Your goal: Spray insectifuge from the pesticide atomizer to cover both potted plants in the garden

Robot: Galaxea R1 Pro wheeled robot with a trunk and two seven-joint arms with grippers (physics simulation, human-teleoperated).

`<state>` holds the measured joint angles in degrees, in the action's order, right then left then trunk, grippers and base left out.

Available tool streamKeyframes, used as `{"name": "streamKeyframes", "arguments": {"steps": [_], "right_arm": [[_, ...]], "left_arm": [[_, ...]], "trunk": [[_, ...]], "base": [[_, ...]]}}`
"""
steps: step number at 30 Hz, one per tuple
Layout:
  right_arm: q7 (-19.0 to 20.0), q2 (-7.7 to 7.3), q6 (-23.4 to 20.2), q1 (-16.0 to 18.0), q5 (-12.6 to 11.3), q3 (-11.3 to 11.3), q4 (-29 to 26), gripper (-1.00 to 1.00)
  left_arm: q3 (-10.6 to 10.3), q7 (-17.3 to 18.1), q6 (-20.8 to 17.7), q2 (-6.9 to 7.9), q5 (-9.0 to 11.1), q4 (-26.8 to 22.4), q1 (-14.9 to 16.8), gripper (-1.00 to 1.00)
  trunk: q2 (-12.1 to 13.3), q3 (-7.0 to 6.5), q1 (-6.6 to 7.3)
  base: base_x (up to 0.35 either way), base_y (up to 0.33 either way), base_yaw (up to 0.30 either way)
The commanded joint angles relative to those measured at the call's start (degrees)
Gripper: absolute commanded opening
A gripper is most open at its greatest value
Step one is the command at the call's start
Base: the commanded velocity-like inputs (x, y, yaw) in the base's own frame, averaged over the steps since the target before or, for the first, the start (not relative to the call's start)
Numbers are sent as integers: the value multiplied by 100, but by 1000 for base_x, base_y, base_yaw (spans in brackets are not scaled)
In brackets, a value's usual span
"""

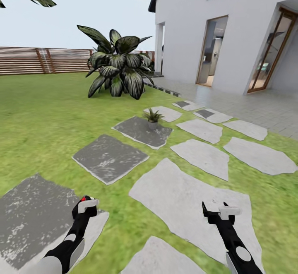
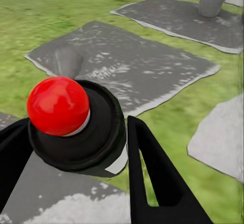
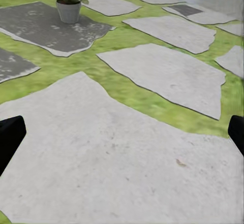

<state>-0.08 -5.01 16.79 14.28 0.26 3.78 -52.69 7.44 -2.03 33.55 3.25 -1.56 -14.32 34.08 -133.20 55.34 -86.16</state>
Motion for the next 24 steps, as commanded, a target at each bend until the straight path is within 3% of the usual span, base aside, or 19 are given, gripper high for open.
{"name": "streamKeyframes", "arguments": {"steps": [1, 8, 24], "right_arm": [[-1, 0, 17, 4, 4, 0, 5, 100], [-1, 0, 17, 4, 8, 0, 5, 100], [-1, 0, 17, 4, 9, 0, 13, 100]], "left_arm": [[3, -26, 19, 0, -20, 4, 3, -100], [3, -26, 20, -3, -20, 16, 3, -100], [3, -26, 13, -15, -37, 35, 3, -100]], "trunk": [[-2, 5, -2], [-2, 5, -2], [-2, 5, -2]], "base": [[338, 0, -262], [338, 0, -217], [338, 0, -13]]}}
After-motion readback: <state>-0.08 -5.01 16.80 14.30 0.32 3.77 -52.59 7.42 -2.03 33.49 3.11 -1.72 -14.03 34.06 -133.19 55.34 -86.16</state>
